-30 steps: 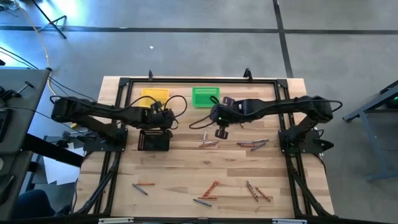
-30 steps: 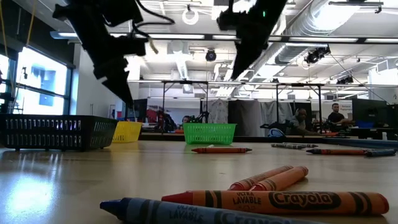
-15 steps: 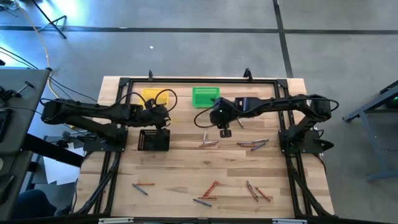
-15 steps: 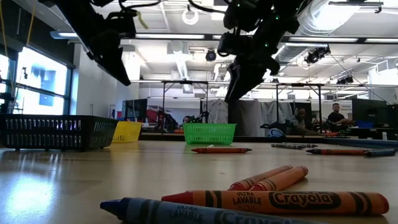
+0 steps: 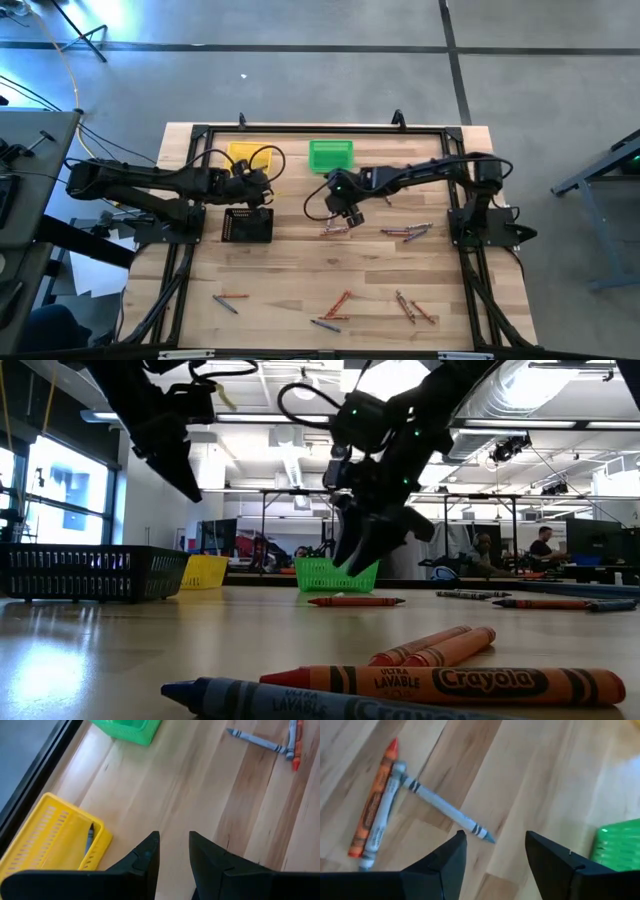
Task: Sort crayons
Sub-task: Put the gray crayon into the green bin
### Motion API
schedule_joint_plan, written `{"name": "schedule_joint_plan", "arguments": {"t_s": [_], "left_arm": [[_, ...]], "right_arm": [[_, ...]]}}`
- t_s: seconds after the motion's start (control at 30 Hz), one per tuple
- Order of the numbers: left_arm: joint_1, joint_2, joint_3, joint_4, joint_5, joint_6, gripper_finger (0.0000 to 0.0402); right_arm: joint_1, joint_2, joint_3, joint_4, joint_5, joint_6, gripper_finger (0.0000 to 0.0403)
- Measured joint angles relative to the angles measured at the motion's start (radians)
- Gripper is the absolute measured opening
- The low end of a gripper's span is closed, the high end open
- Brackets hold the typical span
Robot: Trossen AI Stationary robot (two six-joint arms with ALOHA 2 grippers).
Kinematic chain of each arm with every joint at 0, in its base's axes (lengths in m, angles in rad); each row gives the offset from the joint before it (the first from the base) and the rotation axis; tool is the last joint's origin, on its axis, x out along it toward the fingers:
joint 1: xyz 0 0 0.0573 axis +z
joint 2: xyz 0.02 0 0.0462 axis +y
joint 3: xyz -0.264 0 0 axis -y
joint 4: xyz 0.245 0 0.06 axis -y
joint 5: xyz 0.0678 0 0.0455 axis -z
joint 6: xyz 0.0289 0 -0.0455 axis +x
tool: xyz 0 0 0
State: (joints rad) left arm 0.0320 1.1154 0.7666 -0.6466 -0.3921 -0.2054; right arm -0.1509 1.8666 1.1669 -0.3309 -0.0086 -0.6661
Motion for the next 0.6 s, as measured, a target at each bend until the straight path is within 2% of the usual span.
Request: {"name": "schedule_joint_plan", "arguments": {"t_s": [0.3,0.5,0.6], "left_arm": [[0.0,0.0,0.0,-0.011,-0.002,-0.002,0.009],[0.0,0.0,0.0,-0.012,-0.004,-0.002,0.009],[0.0,0.0,0.0,-0.012,-0.005,-0.002,0.009]], "right_arm": [[0.001,0.02,0.017,-0.044,-0.003,-0.233,0.0197],[0.001,0.02,0.017,-0.038,-0.111,-0.284,0.0197],[0.001,0.02,0.018,-0.023,-0.124,-0.304,0.0197]]}}
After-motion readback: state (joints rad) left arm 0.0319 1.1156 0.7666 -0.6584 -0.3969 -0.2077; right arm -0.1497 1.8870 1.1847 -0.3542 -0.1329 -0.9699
